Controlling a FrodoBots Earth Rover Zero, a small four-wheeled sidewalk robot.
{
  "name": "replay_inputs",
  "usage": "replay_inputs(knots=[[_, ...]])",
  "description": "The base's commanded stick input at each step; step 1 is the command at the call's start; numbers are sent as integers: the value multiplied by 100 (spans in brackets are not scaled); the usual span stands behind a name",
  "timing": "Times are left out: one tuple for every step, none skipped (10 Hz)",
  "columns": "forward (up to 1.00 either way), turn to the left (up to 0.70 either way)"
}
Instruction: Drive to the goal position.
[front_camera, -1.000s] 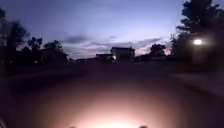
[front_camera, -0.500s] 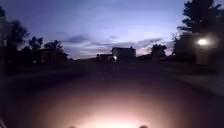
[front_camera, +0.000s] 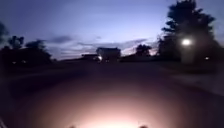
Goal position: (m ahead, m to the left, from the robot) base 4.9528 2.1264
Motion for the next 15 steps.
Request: replay_inputs(knots=[[70,0],[70,0],[70,0],[70,0],[70,0],[70,0],[70,0],[70,0],[70,0],[70,0],[70,0],[70,0],[70,0],[70,0],[70,0]])
